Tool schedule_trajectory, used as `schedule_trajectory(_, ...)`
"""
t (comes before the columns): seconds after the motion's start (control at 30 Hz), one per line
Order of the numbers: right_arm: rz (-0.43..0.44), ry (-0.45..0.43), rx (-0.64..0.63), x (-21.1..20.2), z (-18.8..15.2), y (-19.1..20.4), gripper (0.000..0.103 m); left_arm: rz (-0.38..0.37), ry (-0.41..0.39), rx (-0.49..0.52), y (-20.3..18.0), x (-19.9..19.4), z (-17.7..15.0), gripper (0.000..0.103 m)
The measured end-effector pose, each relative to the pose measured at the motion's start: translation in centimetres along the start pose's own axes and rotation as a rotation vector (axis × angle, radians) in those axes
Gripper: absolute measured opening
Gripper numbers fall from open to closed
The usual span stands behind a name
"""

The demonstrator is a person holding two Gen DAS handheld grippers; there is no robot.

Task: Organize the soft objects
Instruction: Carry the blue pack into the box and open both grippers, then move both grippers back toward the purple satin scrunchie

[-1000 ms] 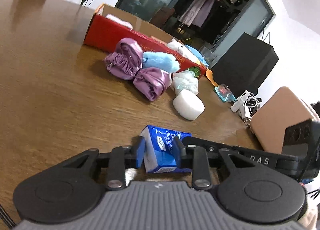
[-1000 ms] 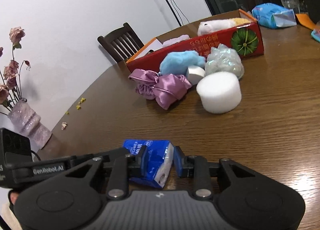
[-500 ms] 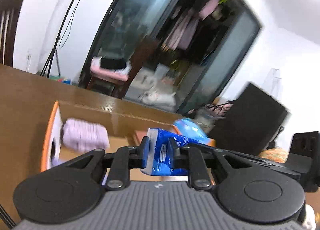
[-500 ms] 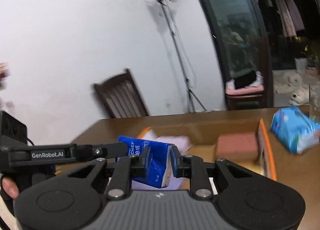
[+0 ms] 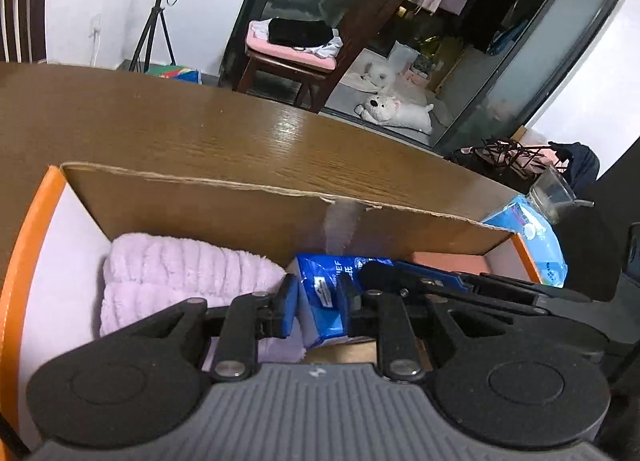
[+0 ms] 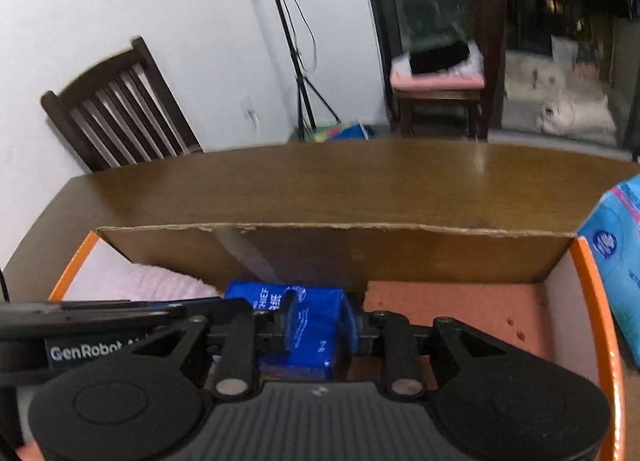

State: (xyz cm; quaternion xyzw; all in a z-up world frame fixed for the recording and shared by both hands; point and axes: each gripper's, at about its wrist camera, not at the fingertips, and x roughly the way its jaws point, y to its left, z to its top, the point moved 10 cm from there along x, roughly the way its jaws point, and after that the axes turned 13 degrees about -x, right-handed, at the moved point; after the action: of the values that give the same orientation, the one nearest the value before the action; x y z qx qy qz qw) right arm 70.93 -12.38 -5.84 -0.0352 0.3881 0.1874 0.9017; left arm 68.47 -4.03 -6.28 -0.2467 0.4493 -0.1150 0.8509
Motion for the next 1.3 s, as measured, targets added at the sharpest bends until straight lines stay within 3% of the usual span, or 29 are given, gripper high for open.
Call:
schedule_trajectory(0.17, -0.021, -0.005, 0.011, -0.3, -0.3, -0.1, 0.024, -0.017, 0.009, 0.012, -0.4, 0.1, 0.7, 0.022)
schedule_trajectory(0.3, -0.005, -0.024, 0.035, -2.4, 0.1, 0.0, 0.026, -0.025, -0.056, 0.056, -1.2, -3.0, 1.2, 0.039)
schedule_trajectory(0.33, -0.003, -0.04, 0.029, -3.4, 0.6, -0.1, 0.028, -0.028, -0.07, 0.074, -1.8, -4.1, 1.4, 0.039)
schedule_trajectory(0.47, -0.023, -0.119, -0.036, -10.2, 2.8, 0.7, 0.033, -0.048, -0.126, 0.121, -3.8, -10.3, 1.0, 0.04)
schedule_trajectory(0.57, -0.035, -0.161, -0.05, -15.9, 3.3, 0.6, 0.039, -0.056, -0.171, 0.172, -5.0, -15.4, -0.4, 0.047)
schedule_trajectory(0.63, -0.042, -0.178, -0.056, -19.4, 2.8, 0.4, 0.042, -0.066, -0.189, 0.204, -5.6, -18.3, -2.1, 0.053)
schedule_trajectory(0.8, -0.059, -0.2, -0.073, -25.5, -0.2, 1.2, 0.044, -0.018, -0.237, 0.236, -5.4, -23.2, -6.5, 0.055)
schedule_trajectory(0.93, -0.049, -0.252, -0.082, -29.5, -4.7, 3.3, 0.052, -0.05, -0.312, 0.265, -4.7, -26.8, -12.7, 0.065)
schedule_trajectory(1.07, -0.014, -0.329, -0.111, -32.7, -12.1, 6.9, 0.055, -0.08, -0.364, 0.283, -2.9, -29.7, -21.1, 0.068)
schedule_trajectory(1.13, 0.006, -0.359, -0.114, -33.7, -16.3, 8.9, 0.058, -0.109, -0.395, 0.279, -1.8, -30.9, -25.4, 0.079)
schedule_trajectory(1.23, 0.022, -0.371, -0.07, -34.1, -22.2, 10.9, 0.06, -0.08, -0.415, 0.235, 1.0, -32.0, -30.6, 0.079)
schedule_trajectory(1.3, 0.012, -0.341, -0.034, -33.8, -26.1, 12.0, 0.061, -0.069, -0.376, 0.17, 2.9, -32.1, -33.4, 0.08)
